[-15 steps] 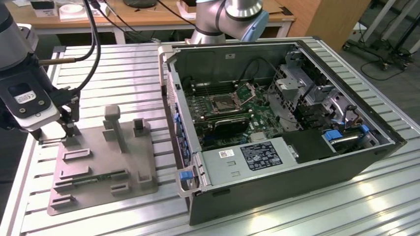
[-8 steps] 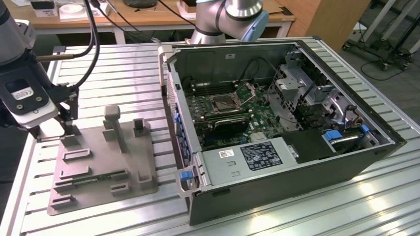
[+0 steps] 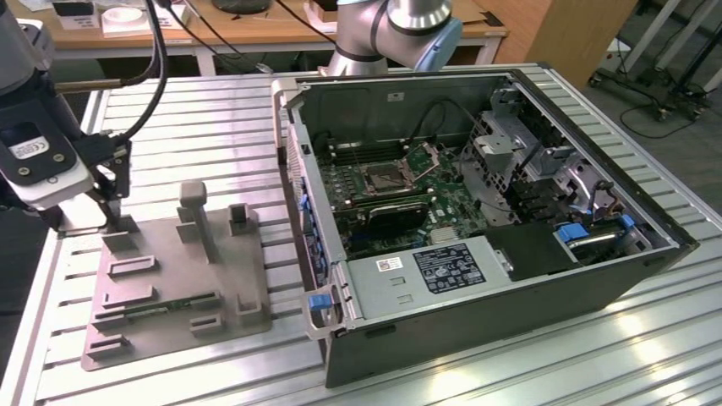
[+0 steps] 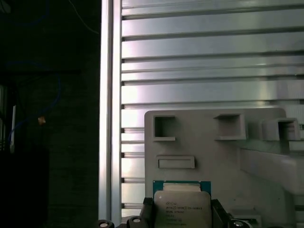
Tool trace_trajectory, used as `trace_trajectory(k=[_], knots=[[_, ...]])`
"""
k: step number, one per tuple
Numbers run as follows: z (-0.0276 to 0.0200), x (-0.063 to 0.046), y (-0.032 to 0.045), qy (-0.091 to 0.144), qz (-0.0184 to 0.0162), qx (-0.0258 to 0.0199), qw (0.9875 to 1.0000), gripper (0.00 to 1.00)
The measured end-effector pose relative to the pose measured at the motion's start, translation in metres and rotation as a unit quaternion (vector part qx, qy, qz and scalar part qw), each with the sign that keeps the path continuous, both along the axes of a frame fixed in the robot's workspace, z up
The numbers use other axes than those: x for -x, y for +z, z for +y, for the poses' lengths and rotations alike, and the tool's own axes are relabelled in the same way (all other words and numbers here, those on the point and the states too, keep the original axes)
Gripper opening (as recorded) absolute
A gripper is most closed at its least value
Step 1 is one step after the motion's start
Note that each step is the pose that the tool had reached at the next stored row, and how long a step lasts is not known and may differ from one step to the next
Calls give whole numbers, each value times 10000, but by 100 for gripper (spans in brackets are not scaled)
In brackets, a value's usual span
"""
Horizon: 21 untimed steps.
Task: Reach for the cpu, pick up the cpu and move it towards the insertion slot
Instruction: 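Pick up the cpu and move it towards the insertion slot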
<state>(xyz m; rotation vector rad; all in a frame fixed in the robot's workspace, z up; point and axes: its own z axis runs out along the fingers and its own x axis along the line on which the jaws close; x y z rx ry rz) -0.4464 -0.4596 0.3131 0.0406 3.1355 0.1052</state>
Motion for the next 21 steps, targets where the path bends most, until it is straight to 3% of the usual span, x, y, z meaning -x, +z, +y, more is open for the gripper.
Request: trace_trajectory(k=[12,21], knots=[[0,0,133,-1,0,-5,10000,55],[0,0,164,0,-1,-6,10000,55]])
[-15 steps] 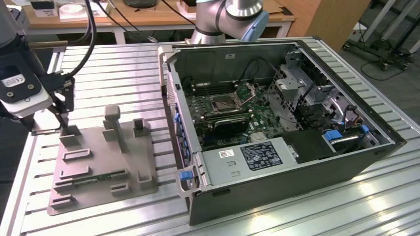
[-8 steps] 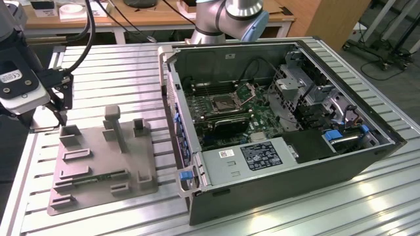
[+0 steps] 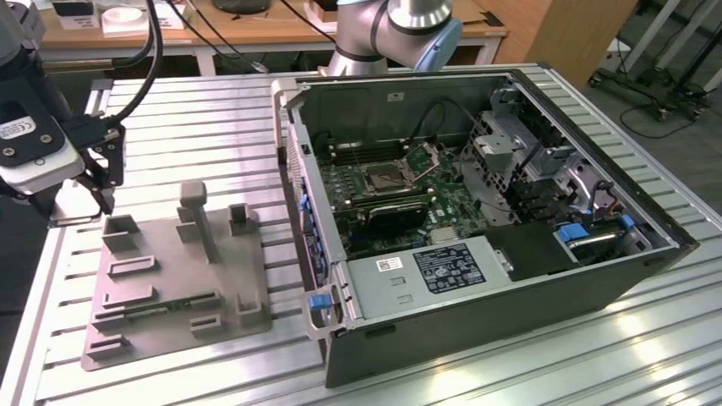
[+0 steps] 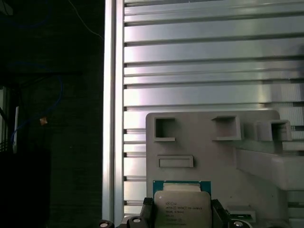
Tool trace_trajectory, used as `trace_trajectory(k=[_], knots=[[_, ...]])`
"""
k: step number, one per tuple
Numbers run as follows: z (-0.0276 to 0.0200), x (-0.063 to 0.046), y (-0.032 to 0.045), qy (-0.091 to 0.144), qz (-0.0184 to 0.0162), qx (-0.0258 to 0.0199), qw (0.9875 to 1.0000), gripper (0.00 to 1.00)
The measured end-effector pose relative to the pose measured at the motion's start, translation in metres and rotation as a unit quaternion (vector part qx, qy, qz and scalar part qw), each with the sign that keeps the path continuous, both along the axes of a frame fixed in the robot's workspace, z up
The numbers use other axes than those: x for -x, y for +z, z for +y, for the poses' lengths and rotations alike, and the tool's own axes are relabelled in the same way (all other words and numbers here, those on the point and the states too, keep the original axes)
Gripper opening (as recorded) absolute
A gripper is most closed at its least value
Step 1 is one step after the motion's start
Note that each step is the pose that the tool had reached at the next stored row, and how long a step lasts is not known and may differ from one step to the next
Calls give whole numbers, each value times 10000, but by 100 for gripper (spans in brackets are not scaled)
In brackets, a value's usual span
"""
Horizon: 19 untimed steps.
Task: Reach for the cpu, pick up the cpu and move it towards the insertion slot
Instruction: 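Pick up the cpu and move it towards the insertion slot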
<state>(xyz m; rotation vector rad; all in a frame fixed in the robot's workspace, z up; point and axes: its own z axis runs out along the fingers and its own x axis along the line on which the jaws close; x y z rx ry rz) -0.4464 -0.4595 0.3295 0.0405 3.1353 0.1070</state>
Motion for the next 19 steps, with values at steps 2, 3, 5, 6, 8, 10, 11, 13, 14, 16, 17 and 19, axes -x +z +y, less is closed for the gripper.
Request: trace_trajectory(k=[2,3,5,6,8,10,11,13,14,16,17,19], knots=[[0,0,1,0,1,0,10000,55],[0,0,1,0,1,1,10000,55],[0,0,1,0,1,0,10000,55],[0,0,1,0,1,1,10000,55],[0,0,10,0,2,2,10000,55],[0,0,28,0,2,1,10000,55],[0,0,40,0,1,0,10000,55],[0,0,64,0,1,0,10000,55],[0,0,77,0,1,0,10000,55],[0,0,102,0,1,0,10000,55],[0,0,117,0,1,0,10000,55],[0,0,148,0,1,0,10000,55]])
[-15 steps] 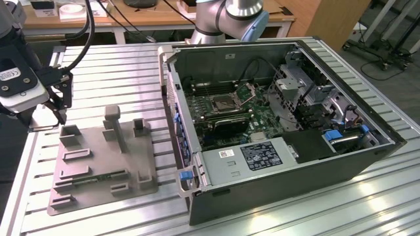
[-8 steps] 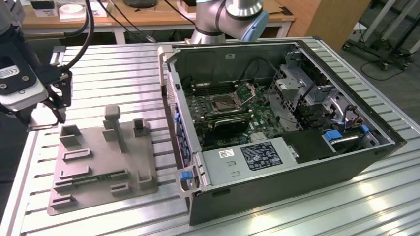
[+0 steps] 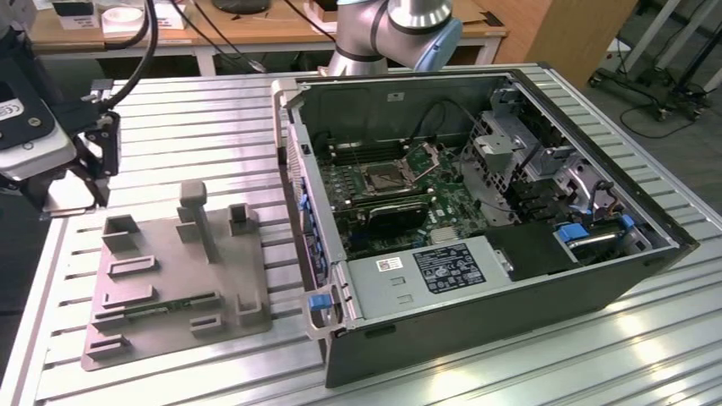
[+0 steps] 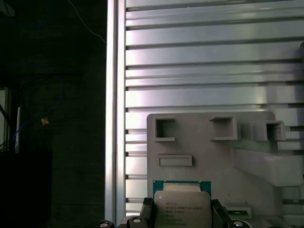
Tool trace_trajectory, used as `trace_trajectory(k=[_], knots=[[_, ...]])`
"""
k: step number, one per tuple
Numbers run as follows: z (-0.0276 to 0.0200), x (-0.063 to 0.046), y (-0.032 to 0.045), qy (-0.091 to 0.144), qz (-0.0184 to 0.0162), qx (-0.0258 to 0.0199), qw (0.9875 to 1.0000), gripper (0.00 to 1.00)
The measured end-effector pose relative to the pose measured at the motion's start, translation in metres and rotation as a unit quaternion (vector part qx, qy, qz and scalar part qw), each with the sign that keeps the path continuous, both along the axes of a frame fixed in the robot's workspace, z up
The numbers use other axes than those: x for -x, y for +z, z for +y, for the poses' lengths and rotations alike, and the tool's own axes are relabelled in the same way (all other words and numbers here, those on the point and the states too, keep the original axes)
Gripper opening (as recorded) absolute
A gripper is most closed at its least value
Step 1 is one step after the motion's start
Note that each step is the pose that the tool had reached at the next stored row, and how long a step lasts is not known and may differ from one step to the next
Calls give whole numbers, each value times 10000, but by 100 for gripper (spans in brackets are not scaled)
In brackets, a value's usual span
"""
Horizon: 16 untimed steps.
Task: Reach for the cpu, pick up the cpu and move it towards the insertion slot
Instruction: 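Pick up the cpu and move it towards the insertion slot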
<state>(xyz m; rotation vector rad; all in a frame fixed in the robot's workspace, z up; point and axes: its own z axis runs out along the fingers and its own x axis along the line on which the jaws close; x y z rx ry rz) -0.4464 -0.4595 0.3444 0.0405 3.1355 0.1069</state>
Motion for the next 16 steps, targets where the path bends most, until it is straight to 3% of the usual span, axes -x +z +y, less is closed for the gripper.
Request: trace_trajectory(k=[16], knots=[[0,0,213,0,0,0,10000,55]])
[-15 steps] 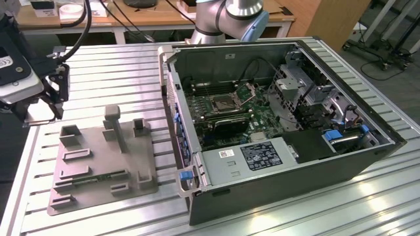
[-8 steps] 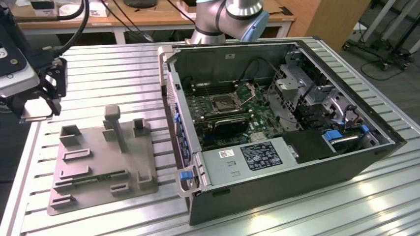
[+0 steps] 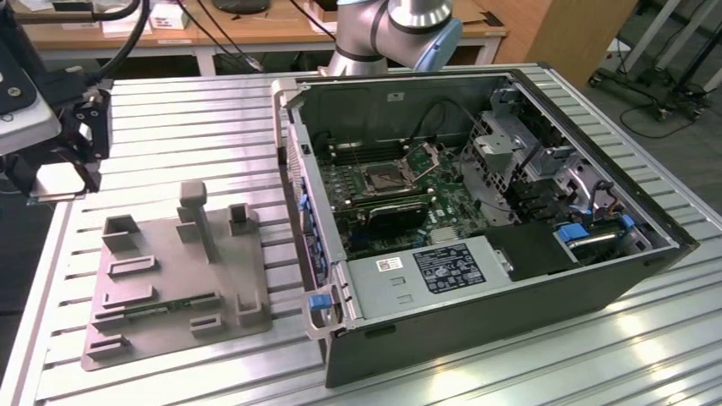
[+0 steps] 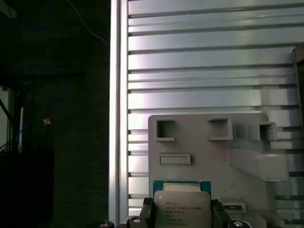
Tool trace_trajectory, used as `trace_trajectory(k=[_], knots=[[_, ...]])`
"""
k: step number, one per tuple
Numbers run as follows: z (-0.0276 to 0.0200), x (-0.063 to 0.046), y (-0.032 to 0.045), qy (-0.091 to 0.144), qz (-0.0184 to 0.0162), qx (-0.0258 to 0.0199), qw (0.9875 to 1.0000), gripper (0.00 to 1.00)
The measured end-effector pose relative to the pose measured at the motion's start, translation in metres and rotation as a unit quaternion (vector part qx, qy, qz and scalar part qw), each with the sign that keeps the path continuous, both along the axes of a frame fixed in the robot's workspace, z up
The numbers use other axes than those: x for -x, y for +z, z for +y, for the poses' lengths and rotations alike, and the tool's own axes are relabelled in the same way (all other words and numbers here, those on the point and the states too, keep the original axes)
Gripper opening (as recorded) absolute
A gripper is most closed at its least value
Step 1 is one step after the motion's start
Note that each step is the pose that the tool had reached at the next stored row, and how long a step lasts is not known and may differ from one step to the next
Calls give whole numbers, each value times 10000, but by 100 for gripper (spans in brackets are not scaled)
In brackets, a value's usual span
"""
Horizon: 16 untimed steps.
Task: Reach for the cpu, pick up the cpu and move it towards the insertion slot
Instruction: 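Pick up the cpu and move it towards the insertion slot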
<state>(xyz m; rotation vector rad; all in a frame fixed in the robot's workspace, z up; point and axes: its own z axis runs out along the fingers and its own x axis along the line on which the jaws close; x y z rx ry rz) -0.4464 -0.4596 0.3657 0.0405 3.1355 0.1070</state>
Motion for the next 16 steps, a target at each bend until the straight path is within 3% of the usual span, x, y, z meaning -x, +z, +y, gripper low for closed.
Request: trace_trajectory(k=[16], knots=[[0,0,144,0,0,0,10000,55]])
